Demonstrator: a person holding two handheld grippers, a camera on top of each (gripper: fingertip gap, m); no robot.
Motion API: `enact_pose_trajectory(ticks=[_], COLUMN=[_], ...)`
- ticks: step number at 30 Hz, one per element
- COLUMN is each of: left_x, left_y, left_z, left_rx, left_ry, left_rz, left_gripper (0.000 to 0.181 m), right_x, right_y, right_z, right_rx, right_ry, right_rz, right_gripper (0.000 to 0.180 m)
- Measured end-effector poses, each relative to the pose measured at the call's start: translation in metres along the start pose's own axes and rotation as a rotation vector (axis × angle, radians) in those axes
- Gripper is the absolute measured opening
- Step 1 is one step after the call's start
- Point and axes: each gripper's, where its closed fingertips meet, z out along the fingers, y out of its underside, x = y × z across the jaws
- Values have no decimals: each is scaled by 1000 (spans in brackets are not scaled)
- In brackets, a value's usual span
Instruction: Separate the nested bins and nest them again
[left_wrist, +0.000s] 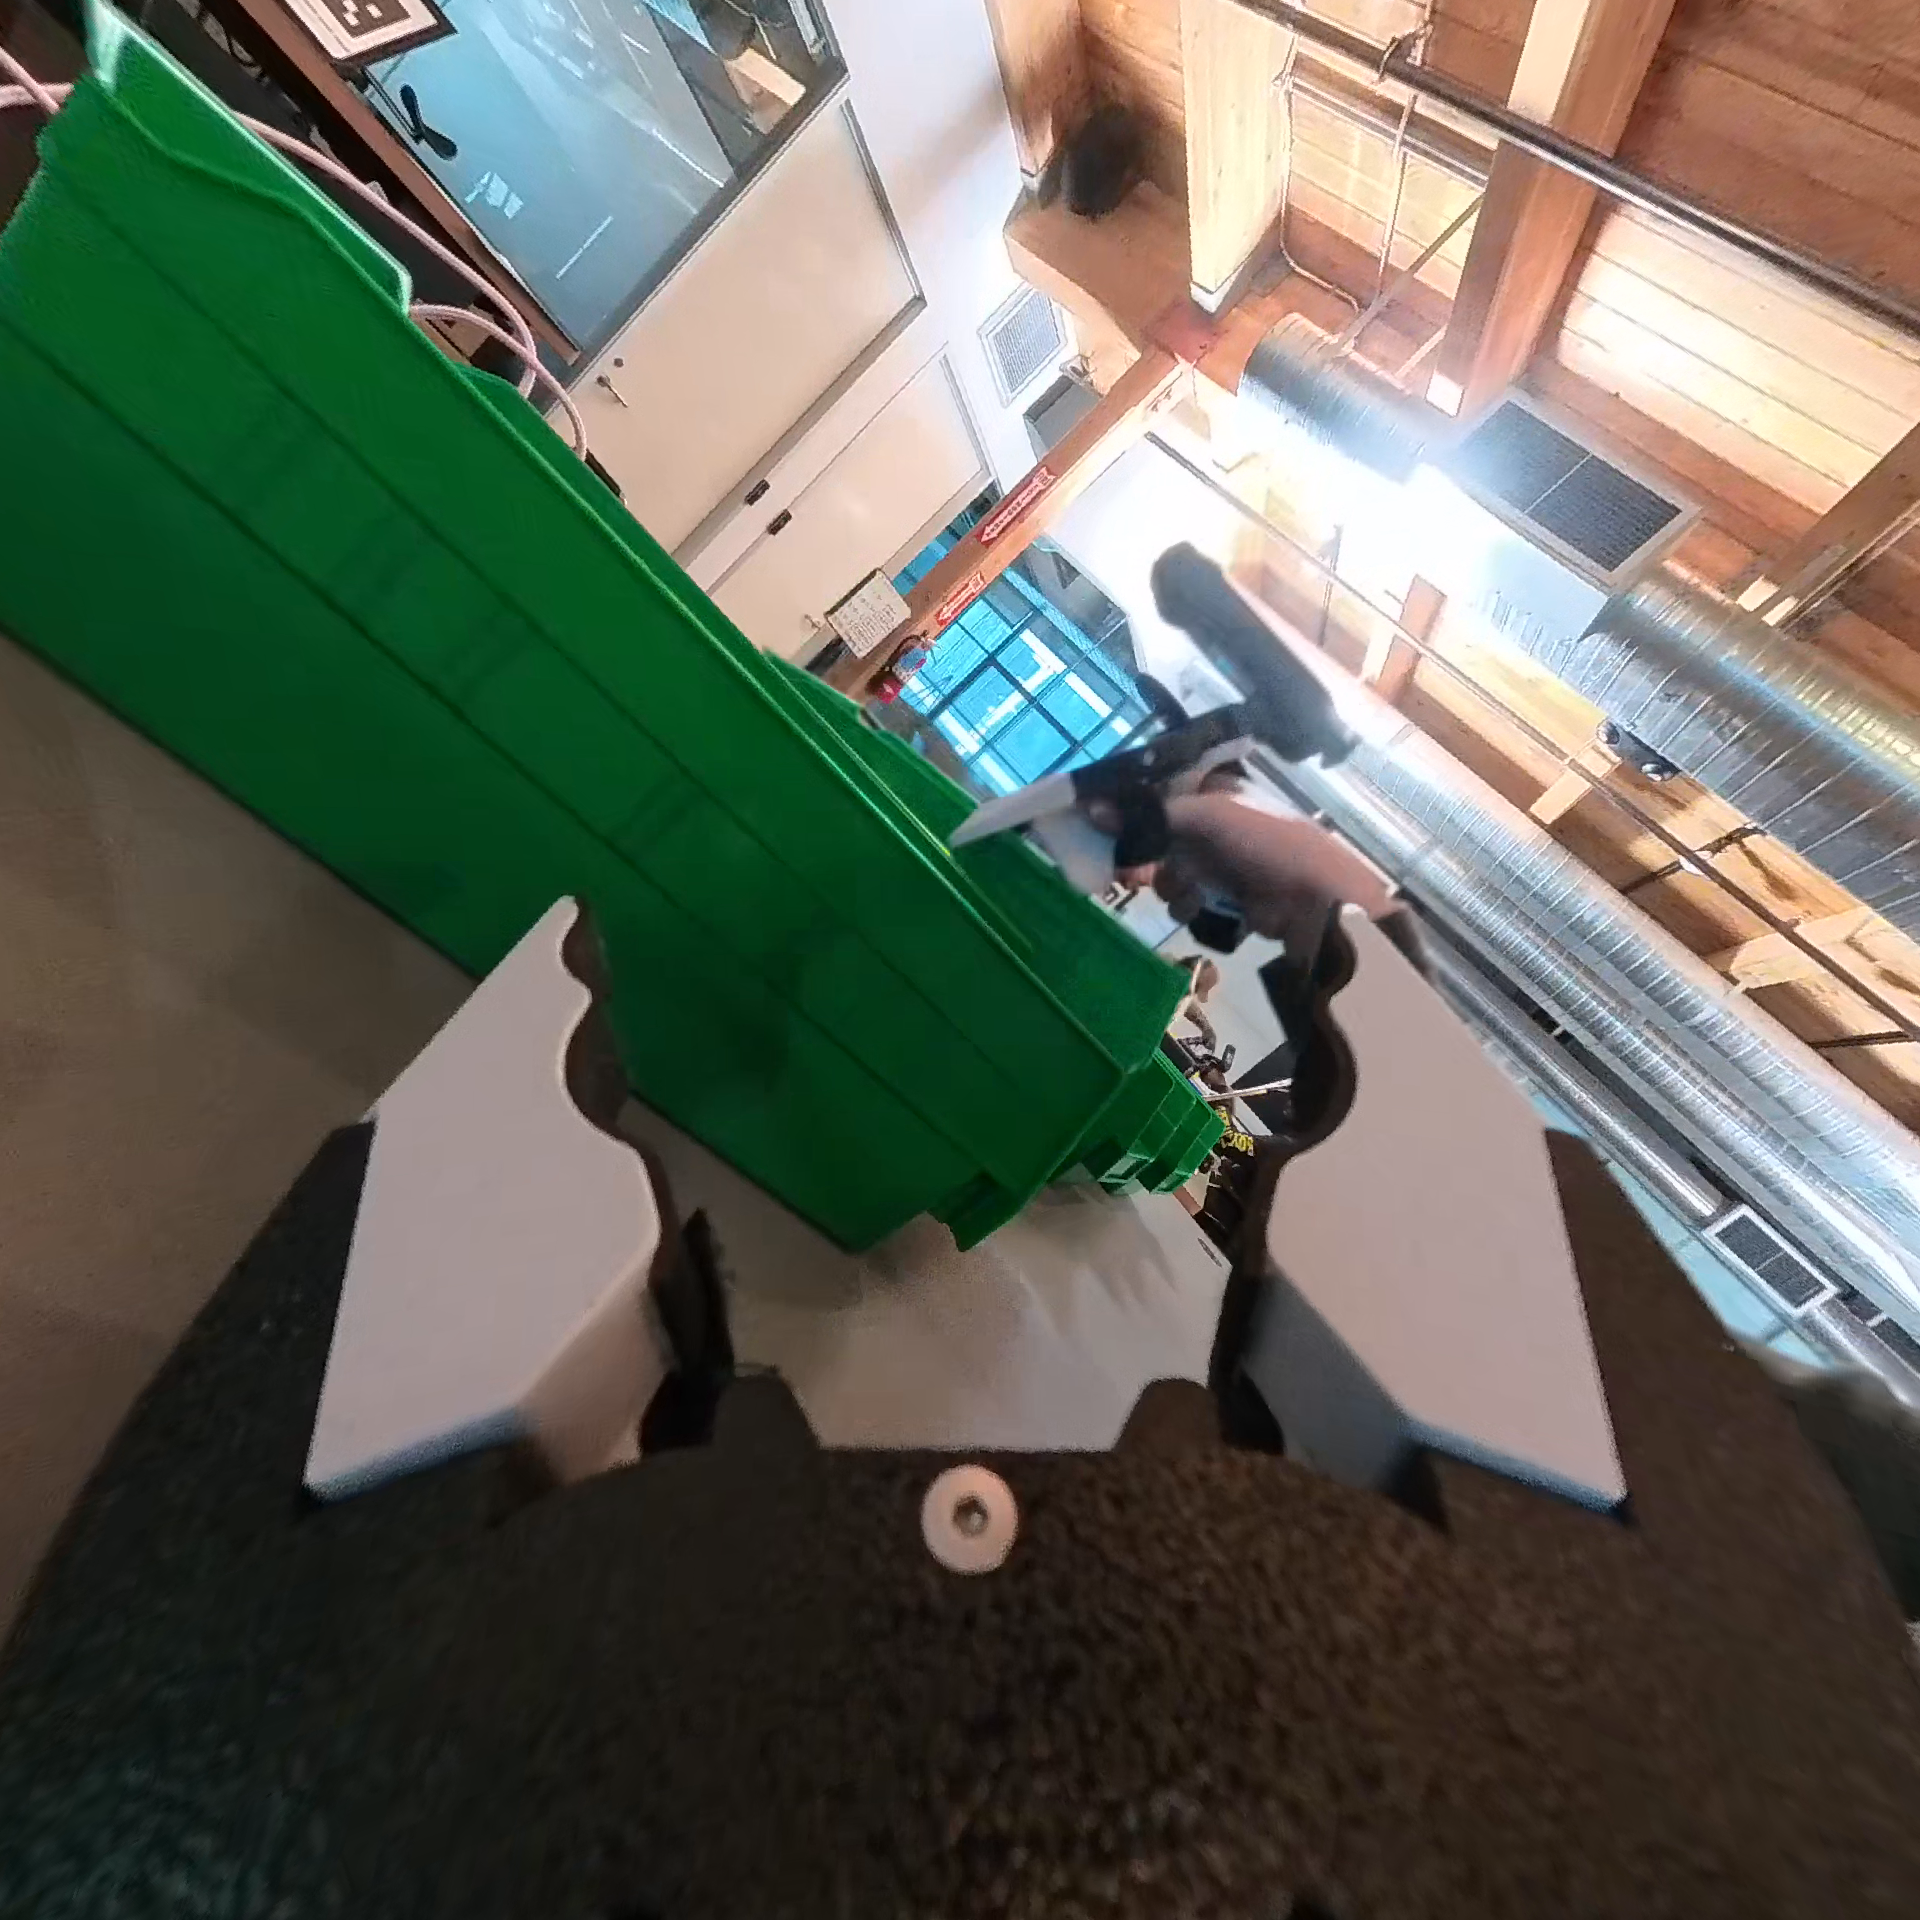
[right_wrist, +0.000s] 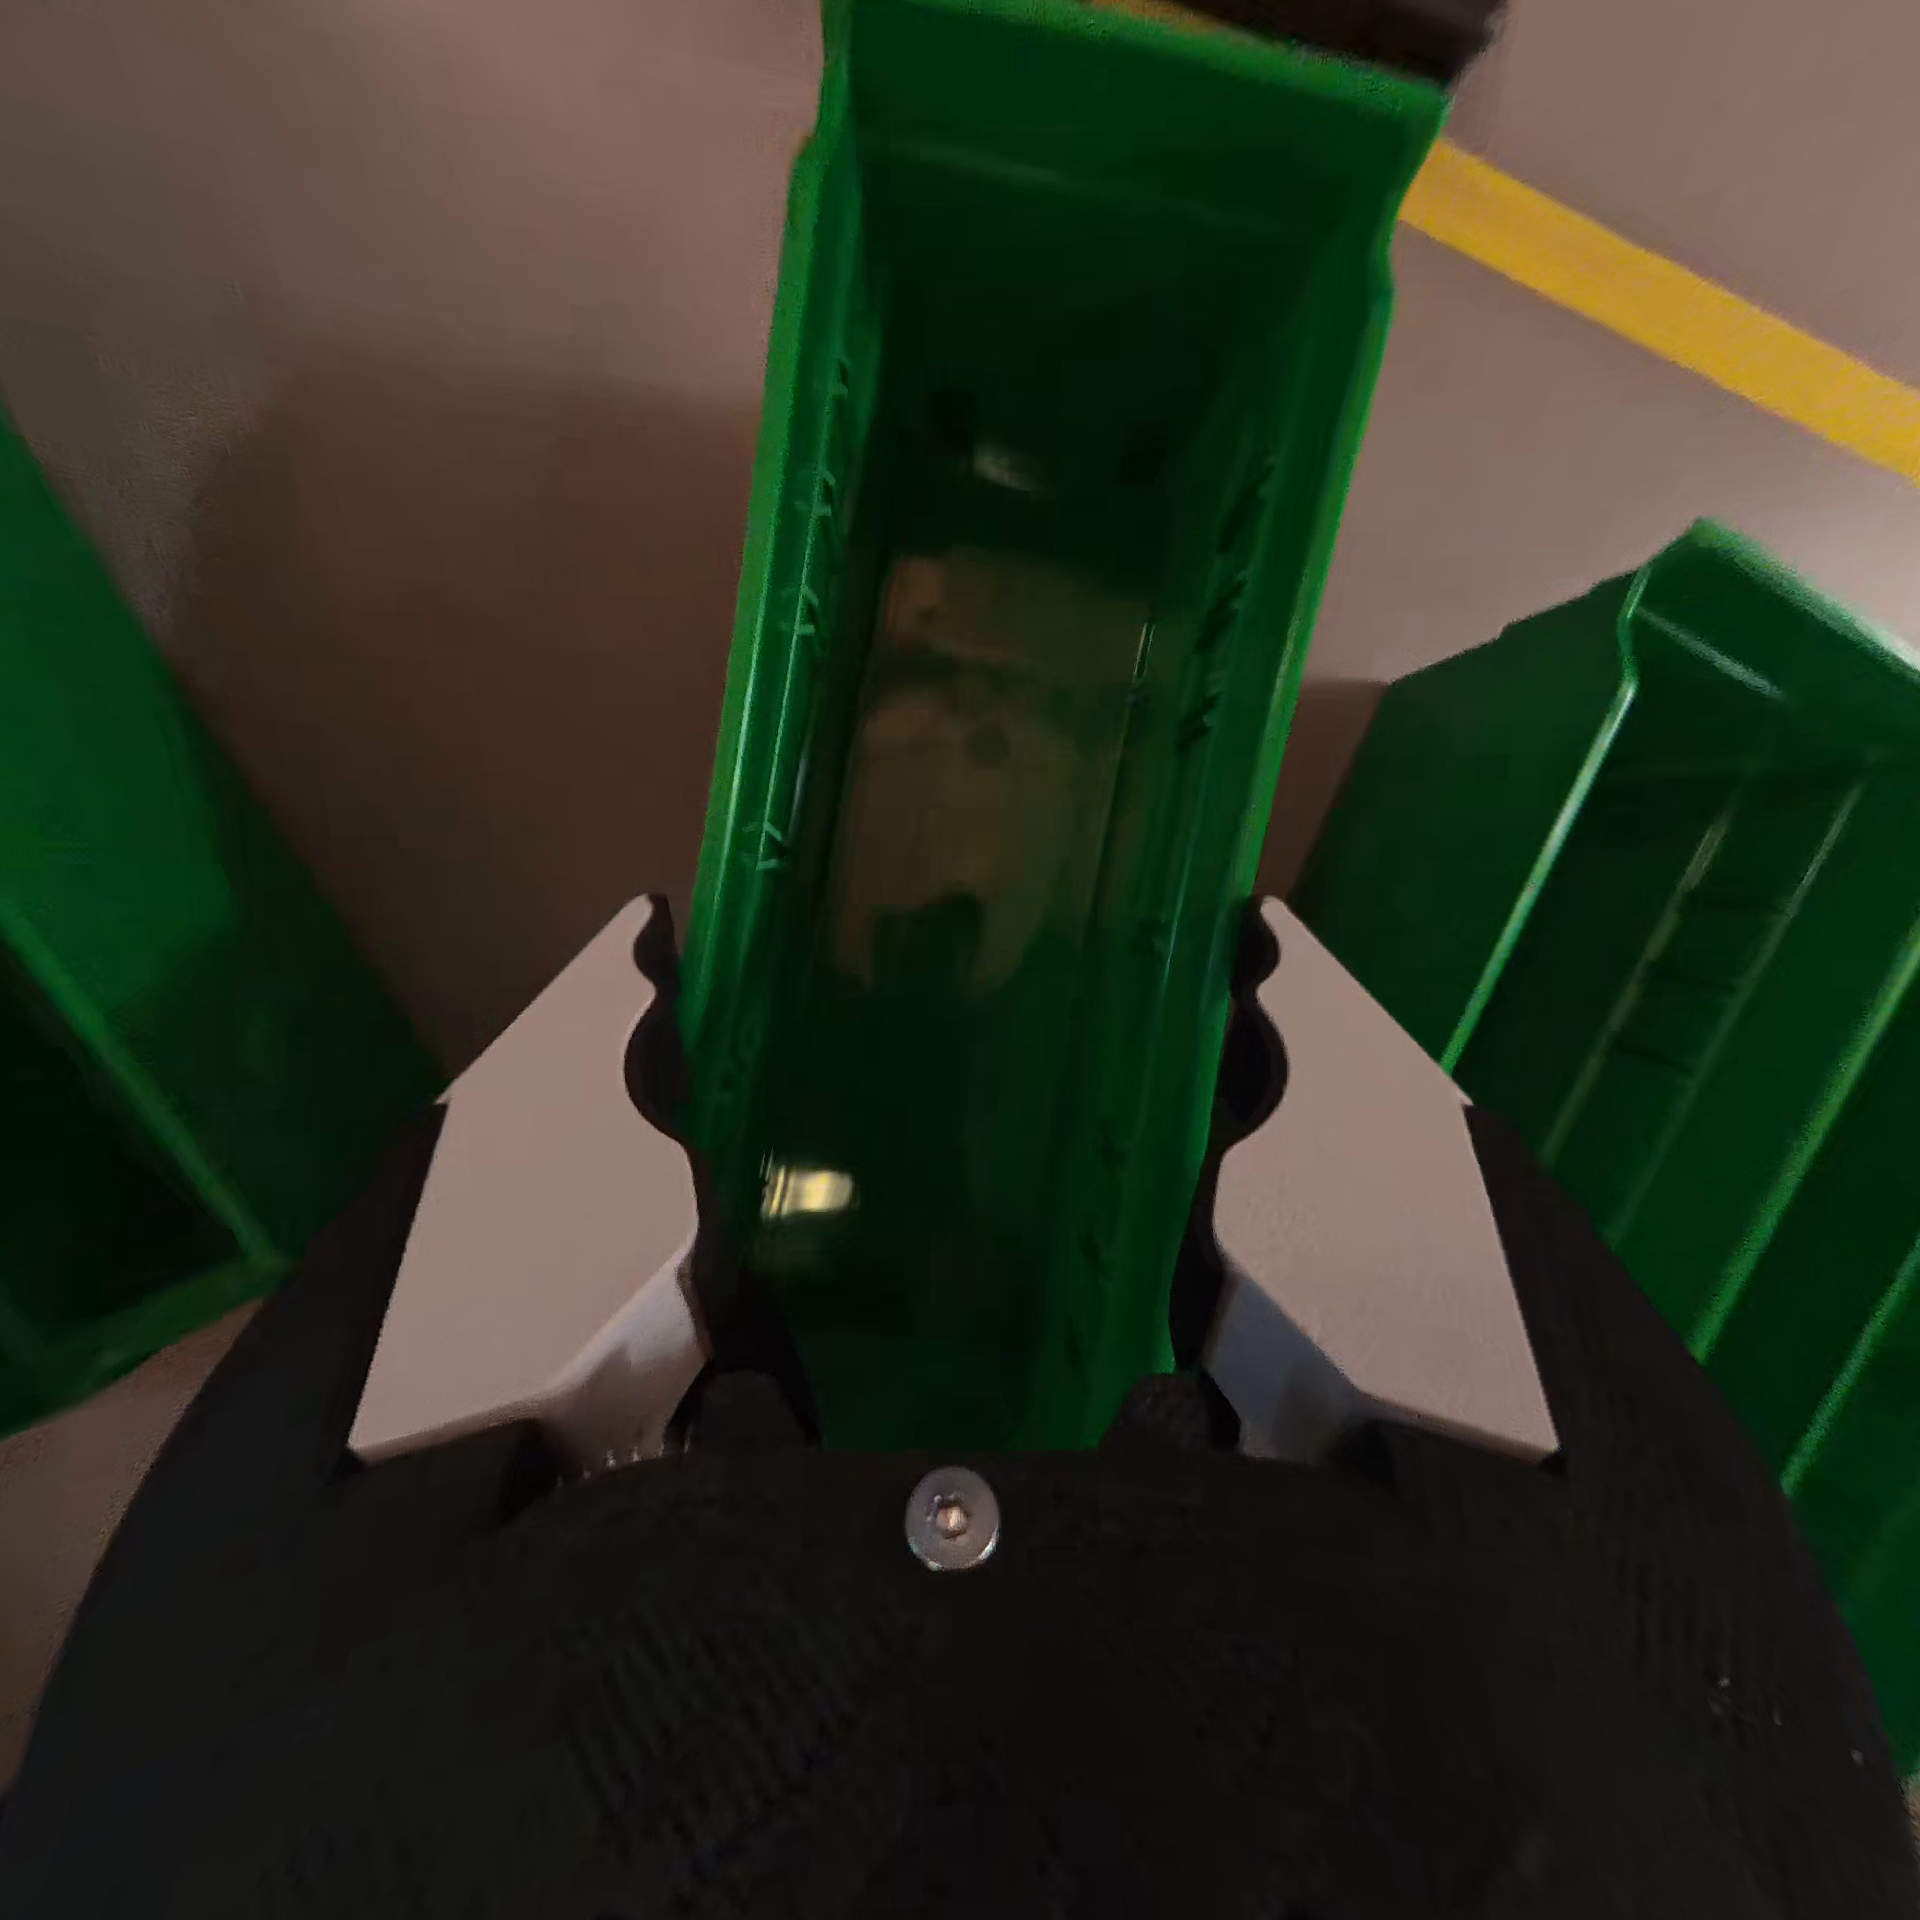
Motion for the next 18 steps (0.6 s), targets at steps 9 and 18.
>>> enact_pose_trajectory(ticks=[9,18], left_x=[1,1], left_y=[1,3], left_z=[1,2], left_rx=[-3,-10], left_ry=[9,9], left_rz=[-12,-10], left_gripper=[130,130], right_x=[2,-17], right_y=[12,28], right_z=[10,-67], right_rx=[205,717], right_ry=[-12,-13], right_rz=[96,5], right_gripper=[136,126])
